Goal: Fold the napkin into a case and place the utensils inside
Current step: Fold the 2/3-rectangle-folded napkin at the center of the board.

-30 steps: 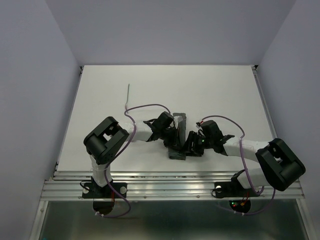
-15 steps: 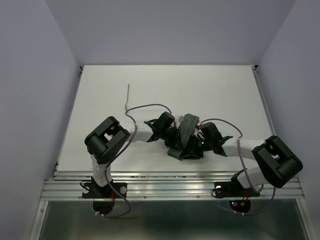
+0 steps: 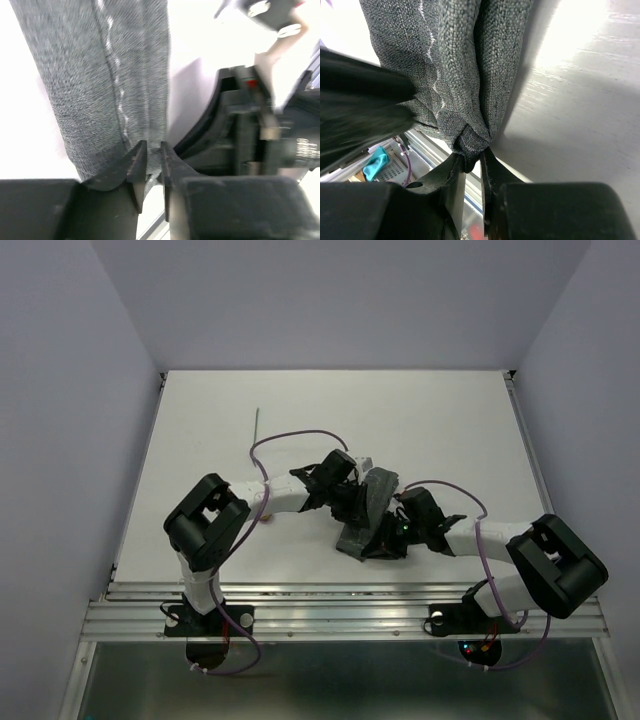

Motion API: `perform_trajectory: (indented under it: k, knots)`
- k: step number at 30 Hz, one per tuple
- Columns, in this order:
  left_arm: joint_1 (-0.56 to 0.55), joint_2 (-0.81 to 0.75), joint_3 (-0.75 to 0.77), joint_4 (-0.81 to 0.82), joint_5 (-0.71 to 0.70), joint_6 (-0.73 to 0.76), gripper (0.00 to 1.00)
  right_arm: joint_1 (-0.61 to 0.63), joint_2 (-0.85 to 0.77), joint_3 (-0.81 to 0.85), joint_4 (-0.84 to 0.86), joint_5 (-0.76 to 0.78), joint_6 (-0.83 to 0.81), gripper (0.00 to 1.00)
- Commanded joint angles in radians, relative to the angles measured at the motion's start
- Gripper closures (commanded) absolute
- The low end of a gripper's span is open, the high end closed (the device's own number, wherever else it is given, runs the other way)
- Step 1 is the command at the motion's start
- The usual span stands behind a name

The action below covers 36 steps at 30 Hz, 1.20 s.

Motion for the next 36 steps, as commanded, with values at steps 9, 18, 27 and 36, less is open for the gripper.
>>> perform_trajectory:
  k: [9, 18, 27, 36]
  knots:
    - [0.013, -0.057, 0.100, -0.108, -0.066, 0.069, 0.94, 0.006, 0.010, -0.041, -0.126, 0.175, -0.029, 0.88]
    - [0.015, 0.006, 0.048, -0.095, -0.089, 0.072, 1.00, 0.006, -0.111, 0.014, -0.224, 0.229, -0.066, 0.31]
    - [0.015, 0.013, 0.014, -0.074, -0.074, 0.082, 1.00, -0.040, -0.144, 0.034, -0.229, 0.326, 0.029, 0.30]
    - [0.013, 0.008, -0.032, -0.007, -0.002, 0.066, 1.00, -0.087, -0.072, 0.126, -0.227, 0.418, 0.063, 0.32]
